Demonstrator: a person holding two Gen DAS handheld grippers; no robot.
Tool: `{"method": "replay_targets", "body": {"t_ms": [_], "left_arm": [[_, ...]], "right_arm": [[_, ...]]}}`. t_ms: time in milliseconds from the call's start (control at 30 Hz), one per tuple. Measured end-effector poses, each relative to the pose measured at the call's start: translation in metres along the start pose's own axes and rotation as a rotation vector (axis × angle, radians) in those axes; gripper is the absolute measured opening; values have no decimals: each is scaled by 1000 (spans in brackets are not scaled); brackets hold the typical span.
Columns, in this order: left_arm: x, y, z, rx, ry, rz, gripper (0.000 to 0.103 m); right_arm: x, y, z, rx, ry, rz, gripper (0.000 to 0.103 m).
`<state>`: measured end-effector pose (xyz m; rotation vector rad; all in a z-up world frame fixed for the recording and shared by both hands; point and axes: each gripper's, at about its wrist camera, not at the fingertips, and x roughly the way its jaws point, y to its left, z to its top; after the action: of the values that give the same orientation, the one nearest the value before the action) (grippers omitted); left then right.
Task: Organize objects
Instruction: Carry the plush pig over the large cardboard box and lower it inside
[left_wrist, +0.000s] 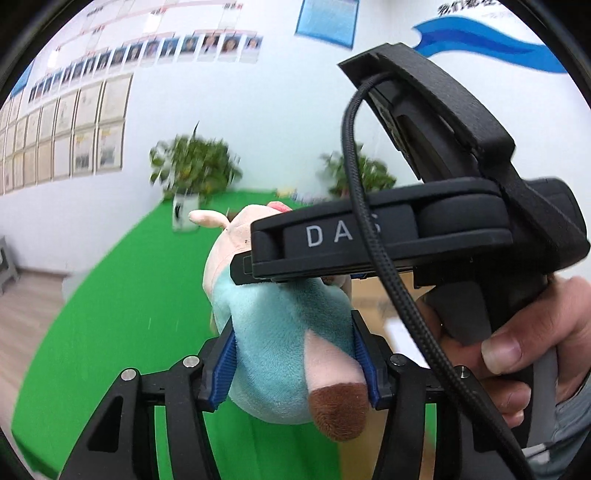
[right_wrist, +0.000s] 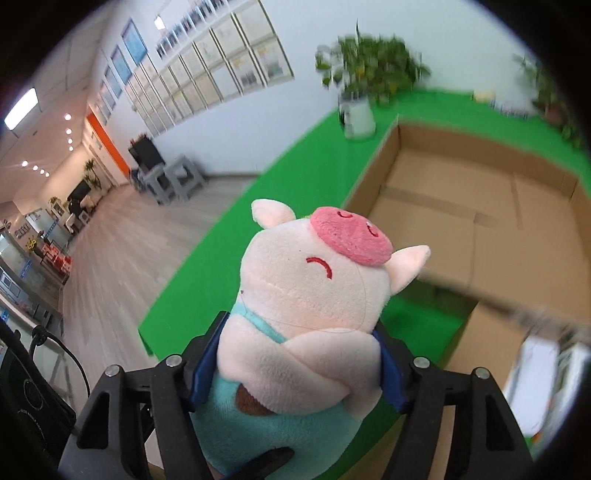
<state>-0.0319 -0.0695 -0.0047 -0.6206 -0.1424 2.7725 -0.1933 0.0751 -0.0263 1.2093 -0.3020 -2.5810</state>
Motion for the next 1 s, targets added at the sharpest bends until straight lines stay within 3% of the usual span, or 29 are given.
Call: {"method": "replay_targets", "body": {"t_ms": [167,300,500,533,633,900,1000], "left_arm": [[8,-8,56,41,-102,-55,52],[22,-10,98,49,-139,-109,51],[64,-7,147,18,-105,-141,50],[59,-21,148,11,-95,-147,50],[100,0,175,-20,-48,-149,50],[146,12,151,-62,58,-135,50],[151,19,121,-75,96,-125,50]], "right_arm": [[-45,-3,50,-47,-147,-68,68],[-67,-12,90,-63,-211,-134,67],[-62,-29,140,-72,-219,-191,67],[-61,-30,137,-72,-216,-196,67],[-50,-36,134,-71,-194,-201,67],[4,-66,136,-39,-102,-171,67],[27,-76,133,-16,-69,-155,67]]}}
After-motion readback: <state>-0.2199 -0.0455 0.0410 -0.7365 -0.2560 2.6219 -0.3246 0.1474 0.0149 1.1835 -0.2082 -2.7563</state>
